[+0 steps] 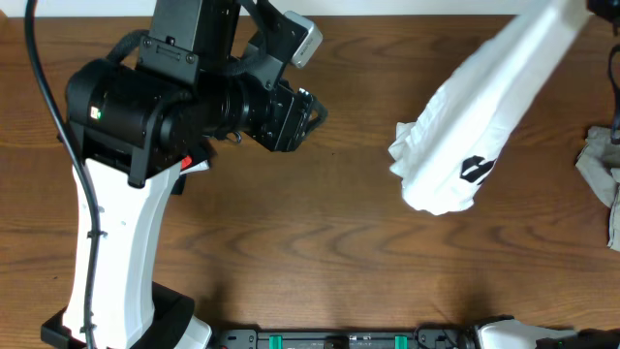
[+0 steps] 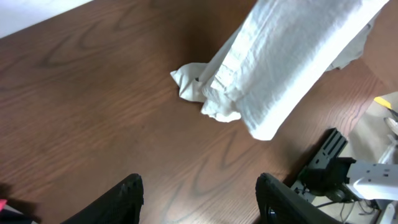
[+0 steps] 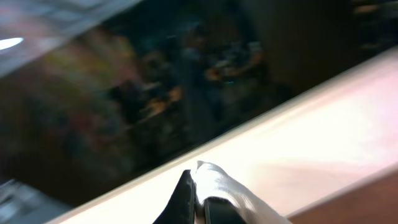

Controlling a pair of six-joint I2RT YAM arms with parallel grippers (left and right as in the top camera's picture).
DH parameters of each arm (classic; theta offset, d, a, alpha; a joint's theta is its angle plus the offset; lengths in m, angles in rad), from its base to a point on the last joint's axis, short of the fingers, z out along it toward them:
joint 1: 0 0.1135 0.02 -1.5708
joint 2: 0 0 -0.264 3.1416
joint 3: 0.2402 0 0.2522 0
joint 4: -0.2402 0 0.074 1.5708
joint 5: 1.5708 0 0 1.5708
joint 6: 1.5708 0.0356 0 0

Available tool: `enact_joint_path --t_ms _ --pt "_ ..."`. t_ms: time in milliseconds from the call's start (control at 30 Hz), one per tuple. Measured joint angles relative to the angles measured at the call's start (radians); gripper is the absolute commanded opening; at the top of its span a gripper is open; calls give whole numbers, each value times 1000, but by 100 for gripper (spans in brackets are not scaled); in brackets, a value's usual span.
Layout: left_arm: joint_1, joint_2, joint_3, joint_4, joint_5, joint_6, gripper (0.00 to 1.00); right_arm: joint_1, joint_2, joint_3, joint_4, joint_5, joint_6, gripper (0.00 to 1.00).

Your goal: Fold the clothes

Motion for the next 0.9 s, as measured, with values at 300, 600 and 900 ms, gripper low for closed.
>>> enact_joint_path --t_ms 300,600,900 --pt "0 -11 0 0 1 -1 61 19 2 0 -31 214 26 1" --pt "-2 -13 0 -6 -6 0 61 41 3 0 -18 112 32 1" --pt "72 -84 0 -5 -97 -1 60 192 68 0 178 -375 -23 2"
